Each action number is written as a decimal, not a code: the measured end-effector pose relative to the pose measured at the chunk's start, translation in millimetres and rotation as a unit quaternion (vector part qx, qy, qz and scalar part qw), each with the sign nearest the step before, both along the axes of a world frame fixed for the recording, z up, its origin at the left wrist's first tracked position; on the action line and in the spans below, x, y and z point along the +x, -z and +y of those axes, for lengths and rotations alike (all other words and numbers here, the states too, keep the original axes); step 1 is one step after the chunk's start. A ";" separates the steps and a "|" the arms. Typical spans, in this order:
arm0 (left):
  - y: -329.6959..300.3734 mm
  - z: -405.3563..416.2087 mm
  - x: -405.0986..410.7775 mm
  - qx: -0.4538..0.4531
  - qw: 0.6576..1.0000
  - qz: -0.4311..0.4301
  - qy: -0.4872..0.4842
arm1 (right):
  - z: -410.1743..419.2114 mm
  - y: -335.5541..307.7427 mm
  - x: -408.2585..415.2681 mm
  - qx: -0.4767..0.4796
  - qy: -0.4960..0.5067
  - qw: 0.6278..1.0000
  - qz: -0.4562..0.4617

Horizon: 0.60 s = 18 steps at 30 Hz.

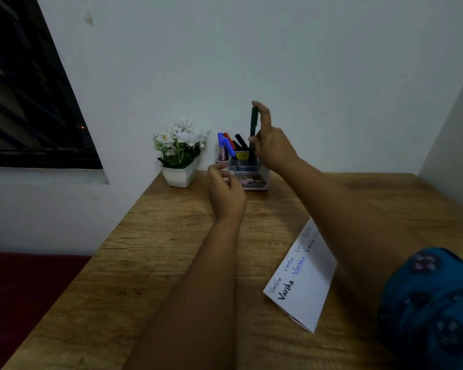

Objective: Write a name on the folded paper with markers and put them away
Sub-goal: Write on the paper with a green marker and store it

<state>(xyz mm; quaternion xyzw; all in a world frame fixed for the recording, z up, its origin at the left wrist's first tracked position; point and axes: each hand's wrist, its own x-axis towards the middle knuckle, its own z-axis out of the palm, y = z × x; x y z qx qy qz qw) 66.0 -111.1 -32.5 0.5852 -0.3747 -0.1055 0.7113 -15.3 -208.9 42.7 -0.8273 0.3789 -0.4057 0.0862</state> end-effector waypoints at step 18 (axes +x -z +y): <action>-1.3 -2.2 -13.2 0.026 0.996 -0.048 0.064 | 4.8 7.6 4.0 0.008 0.102 0.981 0.164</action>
